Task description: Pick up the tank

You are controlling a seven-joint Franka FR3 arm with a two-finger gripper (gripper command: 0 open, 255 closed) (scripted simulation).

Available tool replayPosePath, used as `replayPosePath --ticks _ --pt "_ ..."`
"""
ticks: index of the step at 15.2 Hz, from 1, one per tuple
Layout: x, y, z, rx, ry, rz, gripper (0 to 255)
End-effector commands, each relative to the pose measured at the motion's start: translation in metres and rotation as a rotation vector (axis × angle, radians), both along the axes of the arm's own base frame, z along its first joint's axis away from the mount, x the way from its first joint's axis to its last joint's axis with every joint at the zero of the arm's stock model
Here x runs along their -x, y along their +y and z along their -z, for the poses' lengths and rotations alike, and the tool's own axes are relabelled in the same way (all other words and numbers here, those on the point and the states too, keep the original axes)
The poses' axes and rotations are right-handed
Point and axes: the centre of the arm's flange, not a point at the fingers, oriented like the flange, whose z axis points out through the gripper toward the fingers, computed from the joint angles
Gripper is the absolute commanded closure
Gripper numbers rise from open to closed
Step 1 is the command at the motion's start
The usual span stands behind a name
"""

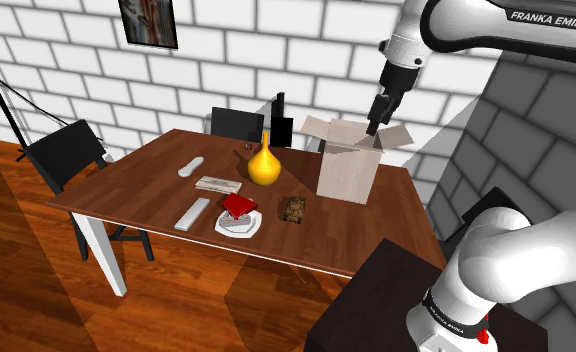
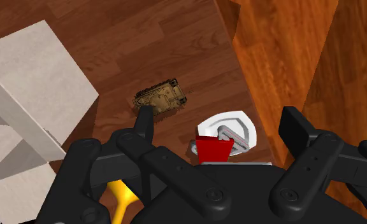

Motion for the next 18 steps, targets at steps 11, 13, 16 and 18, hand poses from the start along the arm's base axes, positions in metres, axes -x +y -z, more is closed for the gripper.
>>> replayPosePath --ticks 11,13,16,18 --pt "-0.092 -0.015 0.1 -0.043 0.044 0.168 0" --pt "-0.109 -0.019 0.121 -0.052 0.053 0.201 0" --pt "-0.135 -0.027 0.152 -0.065 0.066 0.252 0" --pt "-0.152 -0.032 0.174 -0.073 0.075 0.285 0"
